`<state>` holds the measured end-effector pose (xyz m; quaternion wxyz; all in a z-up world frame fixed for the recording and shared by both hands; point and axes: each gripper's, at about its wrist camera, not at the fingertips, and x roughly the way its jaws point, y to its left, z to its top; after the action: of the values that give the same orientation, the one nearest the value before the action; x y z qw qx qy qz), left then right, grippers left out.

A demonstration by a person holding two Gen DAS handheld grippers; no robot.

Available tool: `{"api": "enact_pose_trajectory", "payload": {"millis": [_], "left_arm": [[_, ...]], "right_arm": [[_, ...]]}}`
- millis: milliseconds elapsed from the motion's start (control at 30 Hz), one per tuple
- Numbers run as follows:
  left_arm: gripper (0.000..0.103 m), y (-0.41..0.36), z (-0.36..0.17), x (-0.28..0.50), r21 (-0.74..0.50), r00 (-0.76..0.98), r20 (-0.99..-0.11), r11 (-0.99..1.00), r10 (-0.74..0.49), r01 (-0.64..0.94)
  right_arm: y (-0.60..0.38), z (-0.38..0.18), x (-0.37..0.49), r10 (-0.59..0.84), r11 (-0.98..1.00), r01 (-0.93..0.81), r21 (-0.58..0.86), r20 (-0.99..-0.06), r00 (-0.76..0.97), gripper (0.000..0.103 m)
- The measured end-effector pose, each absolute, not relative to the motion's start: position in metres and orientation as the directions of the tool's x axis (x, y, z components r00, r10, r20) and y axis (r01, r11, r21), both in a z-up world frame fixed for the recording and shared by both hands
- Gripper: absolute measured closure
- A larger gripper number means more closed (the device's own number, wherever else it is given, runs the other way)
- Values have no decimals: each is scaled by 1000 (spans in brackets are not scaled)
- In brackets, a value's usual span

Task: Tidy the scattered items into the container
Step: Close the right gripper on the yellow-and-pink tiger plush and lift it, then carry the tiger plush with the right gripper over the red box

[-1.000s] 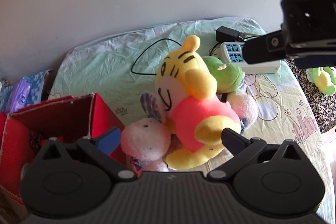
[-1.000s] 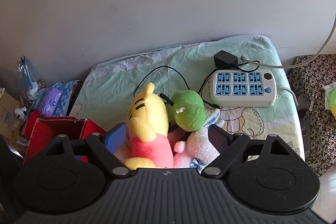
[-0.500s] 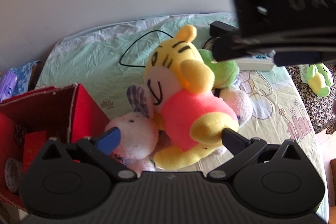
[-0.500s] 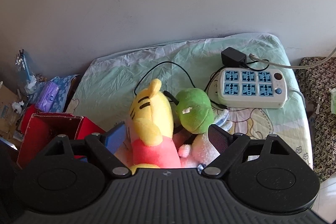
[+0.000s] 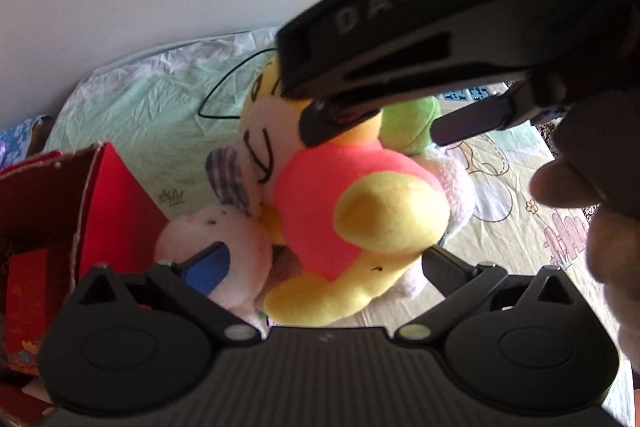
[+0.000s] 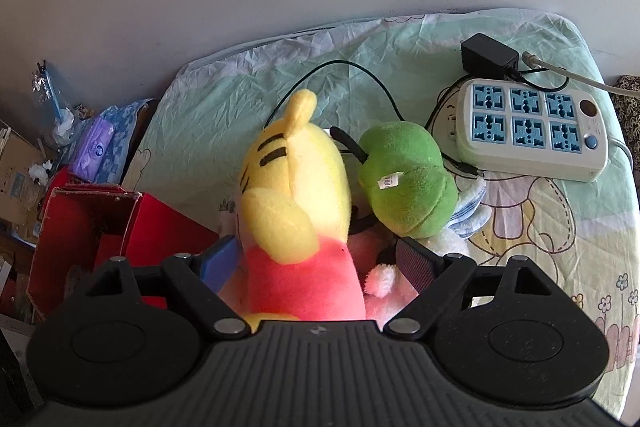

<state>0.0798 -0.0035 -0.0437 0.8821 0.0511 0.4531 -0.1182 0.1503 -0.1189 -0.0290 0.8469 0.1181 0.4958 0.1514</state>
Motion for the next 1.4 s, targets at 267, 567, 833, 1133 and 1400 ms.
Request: {"api": "enact_pose_trajectory", "payload": {"millis": [267,567,833,1133,1400], "left_arm": [[1,-3,-50,81,-29,572,-799,962,-185,271],[1,-16,-56,79,32,595,-783,944,-182,330],[28,-12,-51,68,-45,595,-748,917,-293,396],[37,-29,-31,37,-7,648,-686,893,-331,449],[38,-46,-3,12,65,705,-621,874,-343,482]], "right_arm": [[-119,-46,161,400,915,-126,384,-812,426,25],[-126,-56,160,483,869,-109,482,-784,389,45],[-148,-61,149,543,823,-79,562,-740,397,55],[-177,-51,125,582,760,-33,649,-658,477,59],[-199,-32,97,587,706,-24,708,-566,579,59]]}}
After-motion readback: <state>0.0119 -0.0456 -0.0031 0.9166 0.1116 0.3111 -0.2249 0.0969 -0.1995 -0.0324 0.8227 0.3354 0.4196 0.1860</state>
